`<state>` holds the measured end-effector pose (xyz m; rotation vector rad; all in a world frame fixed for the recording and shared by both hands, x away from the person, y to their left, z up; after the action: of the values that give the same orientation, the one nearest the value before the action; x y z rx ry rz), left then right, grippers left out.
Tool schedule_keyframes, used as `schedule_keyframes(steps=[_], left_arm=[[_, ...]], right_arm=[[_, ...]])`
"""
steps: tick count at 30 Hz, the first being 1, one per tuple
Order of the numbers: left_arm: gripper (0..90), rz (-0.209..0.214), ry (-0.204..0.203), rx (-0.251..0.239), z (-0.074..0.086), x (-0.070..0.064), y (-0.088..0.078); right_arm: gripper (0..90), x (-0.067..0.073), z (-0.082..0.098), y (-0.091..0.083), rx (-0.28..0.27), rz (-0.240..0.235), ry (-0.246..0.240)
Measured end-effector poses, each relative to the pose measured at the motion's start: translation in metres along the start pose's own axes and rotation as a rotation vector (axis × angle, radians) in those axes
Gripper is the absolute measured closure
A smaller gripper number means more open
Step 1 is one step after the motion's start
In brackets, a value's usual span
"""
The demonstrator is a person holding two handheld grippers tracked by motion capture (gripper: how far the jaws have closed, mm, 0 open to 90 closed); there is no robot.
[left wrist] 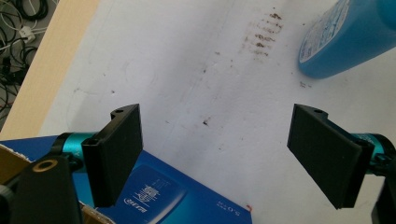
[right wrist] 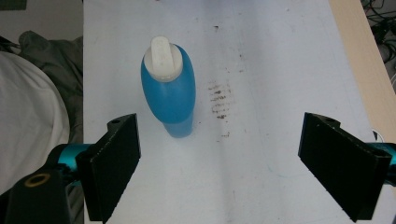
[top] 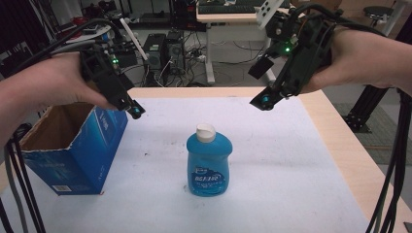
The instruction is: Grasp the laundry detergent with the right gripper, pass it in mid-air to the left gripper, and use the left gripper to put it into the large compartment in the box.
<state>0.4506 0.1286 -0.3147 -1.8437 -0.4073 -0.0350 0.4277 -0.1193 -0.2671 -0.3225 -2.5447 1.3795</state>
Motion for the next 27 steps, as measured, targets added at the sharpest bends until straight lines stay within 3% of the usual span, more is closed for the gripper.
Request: schedule_keyframes(steps=[12, 27], left_arm=[[18.3, 0.006, 0.009, 0.001, 0.000, 0.000, 0.001], [18.3, 0.016, 0.026, 0.005, -0.002, -0.003, 0.002]], right_arm=[[12.3, -0.005, 0.021, 0.016, -0.045, -0.022, 0.032], [12.3, 0.001, 0.045, 0.062, -0.018, -0.068, 0.026]])
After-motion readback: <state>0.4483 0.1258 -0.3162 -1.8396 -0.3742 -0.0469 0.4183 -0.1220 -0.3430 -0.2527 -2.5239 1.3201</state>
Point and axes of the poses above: each handheld gripper's, and its own axes: y roughly forward along the jaws, z roughly out of its underside, x roughly to its left, the point moved 9 cm from there along y, roughly forward along the jaws, and after that the axes turned 14 degrees about y, right-handed, at the moved point
